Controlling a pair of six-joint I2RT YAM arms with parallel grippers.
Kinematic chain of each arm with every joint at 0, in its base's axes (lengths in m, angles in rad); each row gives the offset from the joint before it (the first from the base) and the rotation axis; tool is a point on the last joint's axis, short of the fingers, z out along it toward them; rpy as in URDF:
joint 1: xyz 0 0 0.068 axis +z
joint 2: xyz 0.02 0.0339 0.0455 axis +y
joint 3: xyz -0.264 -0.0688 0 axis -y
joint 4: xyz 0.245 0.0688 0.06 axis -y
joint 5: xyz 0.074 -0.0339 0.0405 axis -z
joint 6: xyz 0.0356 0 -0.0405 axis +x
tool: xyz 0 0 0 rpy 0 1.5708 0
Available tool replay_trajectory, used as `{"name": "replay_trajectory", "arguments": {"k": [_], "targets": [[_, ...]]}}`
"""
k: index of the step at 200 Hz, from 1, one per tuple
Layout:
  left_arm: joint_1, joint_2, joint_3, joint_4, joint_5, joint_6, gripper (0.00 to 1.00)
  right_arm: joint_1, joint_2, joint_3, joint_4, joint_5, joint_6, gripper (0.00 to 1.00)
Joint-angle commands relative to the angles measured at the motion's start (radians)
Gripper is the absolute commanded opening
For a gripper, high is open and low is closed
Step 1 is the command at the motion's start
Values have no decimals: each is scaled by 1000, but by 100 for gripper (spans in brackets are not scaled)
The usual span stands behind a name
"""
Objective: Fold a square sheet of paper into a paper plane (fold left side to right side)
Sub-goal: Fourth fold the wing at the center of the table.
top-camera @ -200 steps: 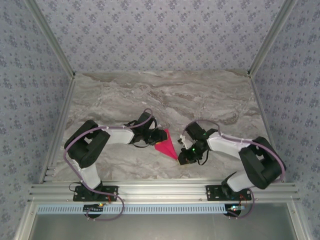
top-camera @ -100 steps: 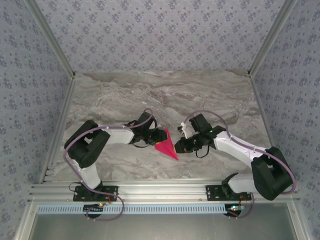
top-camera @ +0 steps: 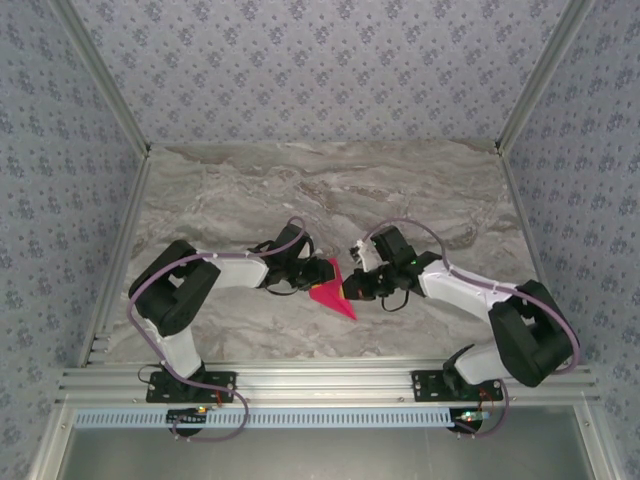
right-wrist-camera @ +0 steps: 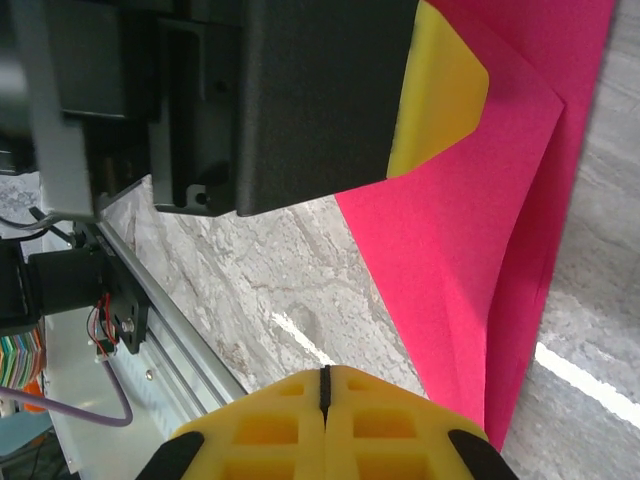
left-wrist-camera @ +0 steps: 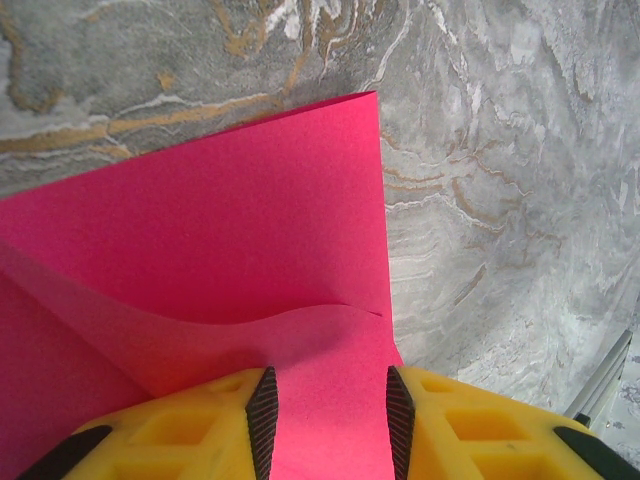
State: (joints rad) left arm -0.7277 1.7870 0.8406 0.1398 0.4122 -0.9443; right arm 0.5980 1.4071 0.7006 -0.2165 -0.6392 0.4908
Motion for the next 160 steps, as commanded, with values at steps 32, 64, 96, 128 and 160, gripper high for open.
{"name": "replay_trajectory", "arguments": {"k": [32, 64, 96, 128, 160], "targets": [[-3, 32, -26, -75, -65, 6, 36, 17, 104, 23, 14, 33, 20, 2], [-5, 32, -26, -77, -64, 6, 36, 22, 153, 14, -10, 41, 15, 2], [-6, 28, -23, -77, -64, 7, 36, 23, 196, 2, -45, 73, 5, 2], [-6, 14, -13, -80, -58, 13, 36, 23, 221, -8, -79, 118, -1, 1], [-5, -32, 3, -84, -58, 33, 37, 22, 243, -9, -120, 155, -14, 0]]}}
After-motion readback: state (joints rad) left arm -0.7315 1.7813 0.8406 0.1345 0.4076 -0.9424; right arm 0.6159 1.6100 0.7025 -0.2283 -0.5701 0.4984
